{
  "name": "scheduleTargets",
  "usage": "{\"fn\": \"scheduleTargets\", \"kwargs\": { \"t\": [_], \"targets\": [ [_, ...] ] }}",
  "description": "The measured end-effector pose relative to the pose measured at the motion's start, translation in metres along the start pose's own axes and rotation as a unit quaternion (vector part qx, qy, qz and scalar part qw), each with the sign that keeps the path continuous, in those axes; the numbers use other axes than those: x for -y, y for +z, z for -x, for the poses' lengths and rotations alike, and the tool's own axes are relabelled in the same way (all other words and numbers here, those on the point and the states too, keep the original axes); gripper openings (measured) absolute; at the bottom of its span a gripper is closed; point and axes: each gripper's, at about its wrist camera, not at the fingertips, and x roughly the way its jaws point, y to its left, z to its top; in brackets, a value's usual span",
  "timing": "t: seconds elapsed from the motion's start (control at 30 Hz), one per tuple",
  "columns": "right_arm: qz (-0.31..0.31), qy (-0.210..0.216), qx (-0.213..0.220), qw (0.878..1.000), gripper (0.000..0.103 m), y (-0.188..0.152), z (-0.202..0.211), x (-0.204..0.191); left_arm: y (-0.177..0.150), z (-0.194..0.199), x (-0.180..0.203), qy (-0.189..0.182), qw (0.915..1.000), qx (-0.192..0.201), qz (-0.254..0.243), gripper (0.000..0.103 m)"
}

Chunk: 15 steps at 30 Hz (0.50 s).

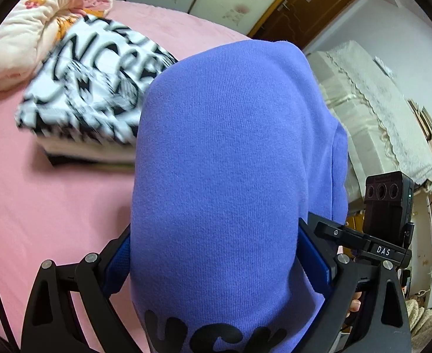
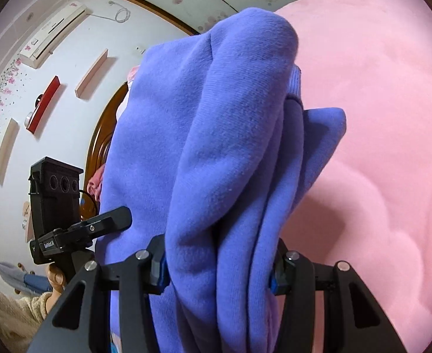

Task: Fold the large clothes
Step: 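Lift the hoodie bundle with both tools and carry it onto the clothes stack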

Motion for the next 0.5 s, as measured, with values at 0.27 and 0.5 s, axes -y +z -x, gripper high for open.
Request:
{"fn": "scheduleTargets", "kwargs": {
  "t": [0.27,0.5],
  "targets": [
    [0.011,0.024,0.037,0.999,0.048,0.097,-0.109,-0.035,0.131,0.014,-0.095,0.032,0.9968,0.046,-0.057,0.096],
    [0.026,0.034,0.074,0.996,0.048,0.193,-0.208,-0.032,0.227,-0.020,-0.160,0.052,0.9921,0.076,-0.085,0.096]
  ]
}}
